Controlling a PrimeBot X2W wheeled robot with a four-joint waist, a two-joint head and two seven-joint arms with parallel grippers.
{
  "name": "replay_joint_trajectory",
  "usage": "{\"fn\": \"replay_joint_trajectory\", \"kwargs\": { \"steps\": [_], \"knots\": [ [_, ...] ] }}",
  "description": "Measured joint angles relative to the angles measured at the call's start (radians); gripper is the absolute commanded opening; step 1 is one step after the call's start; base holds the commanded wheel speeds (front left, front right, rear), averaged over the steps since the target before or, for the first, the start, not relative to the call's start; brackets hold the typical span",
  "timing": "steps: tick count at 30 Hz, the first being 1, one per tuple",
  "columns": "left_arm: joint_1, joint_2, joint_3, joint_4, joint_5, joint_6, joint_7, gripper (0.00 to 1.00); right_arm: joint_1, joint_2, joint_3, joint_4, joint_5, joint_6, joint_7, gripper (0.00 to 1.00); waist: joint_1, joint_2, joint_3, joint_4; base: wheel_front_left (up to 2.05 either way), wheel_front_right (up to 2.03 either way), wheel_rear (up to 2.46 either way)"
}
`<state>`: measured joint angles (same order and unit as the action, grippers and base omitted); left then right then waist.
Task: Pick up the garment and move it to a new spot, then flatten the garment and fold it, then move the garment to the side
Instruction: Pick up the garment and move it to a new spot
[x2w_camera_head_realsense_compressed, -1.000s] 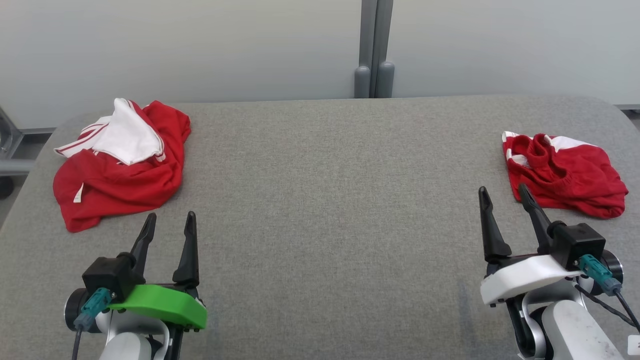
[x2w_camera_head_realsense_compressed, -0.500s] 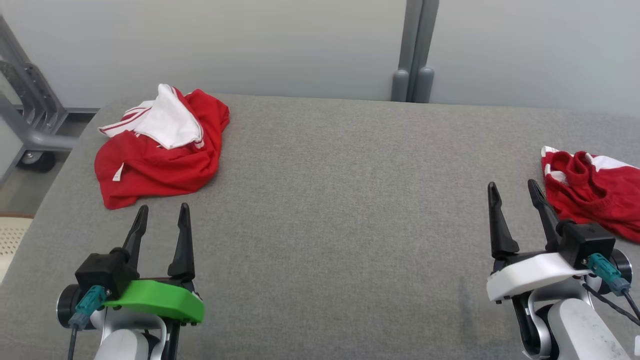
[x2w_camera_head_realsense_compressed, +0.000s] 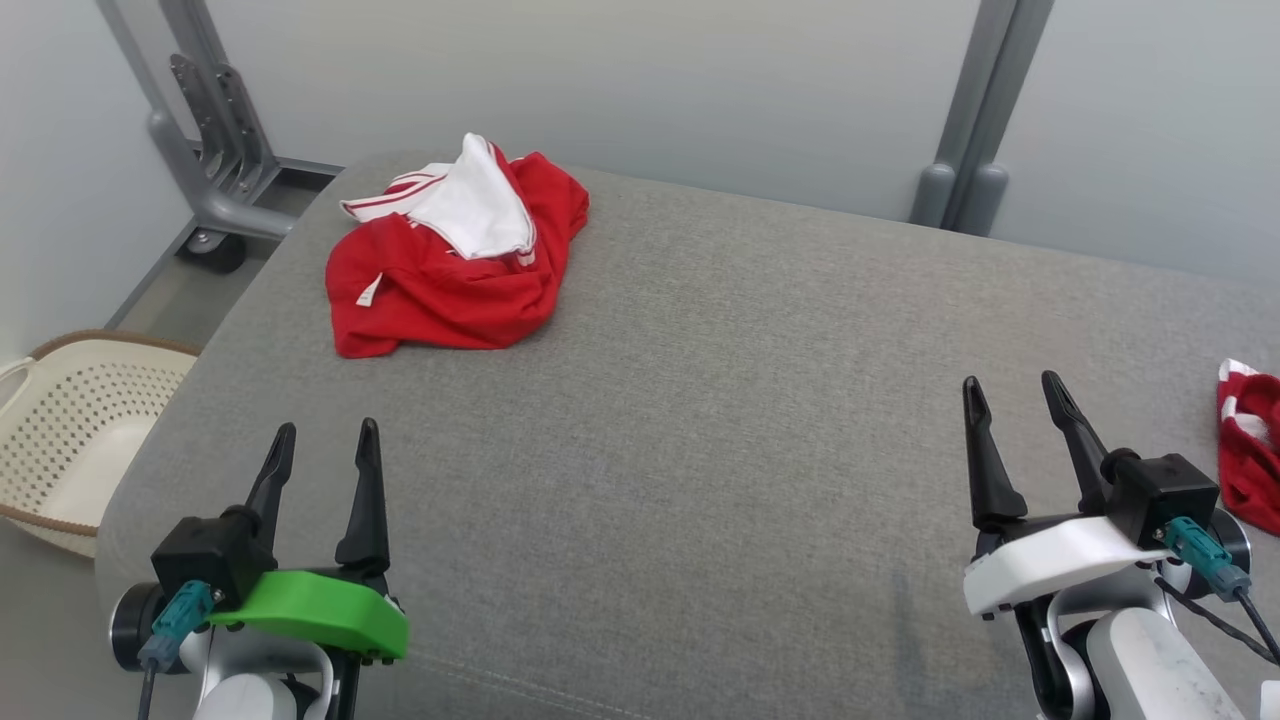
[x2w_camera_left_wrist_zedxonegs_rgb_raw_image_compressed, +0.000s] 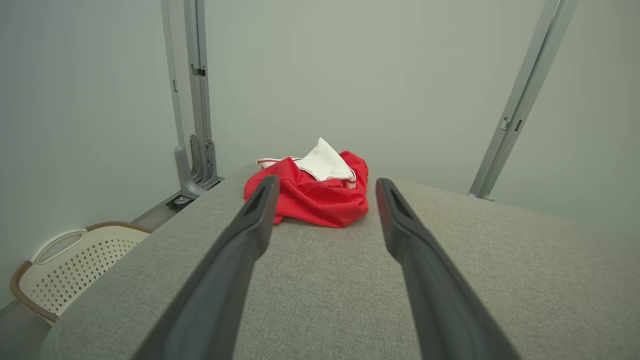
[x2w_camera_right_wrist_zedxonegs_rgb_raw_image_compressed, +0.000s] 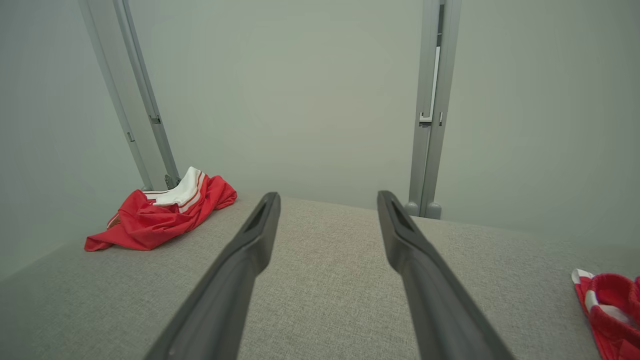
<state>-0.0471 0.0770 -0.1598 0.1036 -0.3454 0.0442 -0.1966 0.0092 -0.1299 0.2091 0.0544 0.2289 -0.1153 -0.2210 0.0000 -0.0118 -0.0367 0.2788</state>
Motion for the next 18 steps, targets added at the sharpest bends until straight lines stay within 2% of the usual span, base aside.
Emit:
{"fn": "replay_joint_trajectory", "kwargs": {
  "steps": [8, 18],
  "knots": [
    [0.028, 0.008, 0.029, -0.026, 0.0, 0.01, 0.009, 1.0, 0.0, 0.005, 0.027, 0.0, 0.0, 0.003, 0.0, 1.0, 0.0, 0.0, -0.001, 0.073, 0.0, 0.0, 0.0],
    [0.028, 0.033, 0.035, -0.052, -0.001, 0.013, 0.051, 1.0, 0.0, 0.004, 0.025, 0.001, 0.0, 0.002, 0.002, 1.0, 0.0, 0.0, 0.005, 0.074, 0.0, 0.0, 0.0]
  ]
}}
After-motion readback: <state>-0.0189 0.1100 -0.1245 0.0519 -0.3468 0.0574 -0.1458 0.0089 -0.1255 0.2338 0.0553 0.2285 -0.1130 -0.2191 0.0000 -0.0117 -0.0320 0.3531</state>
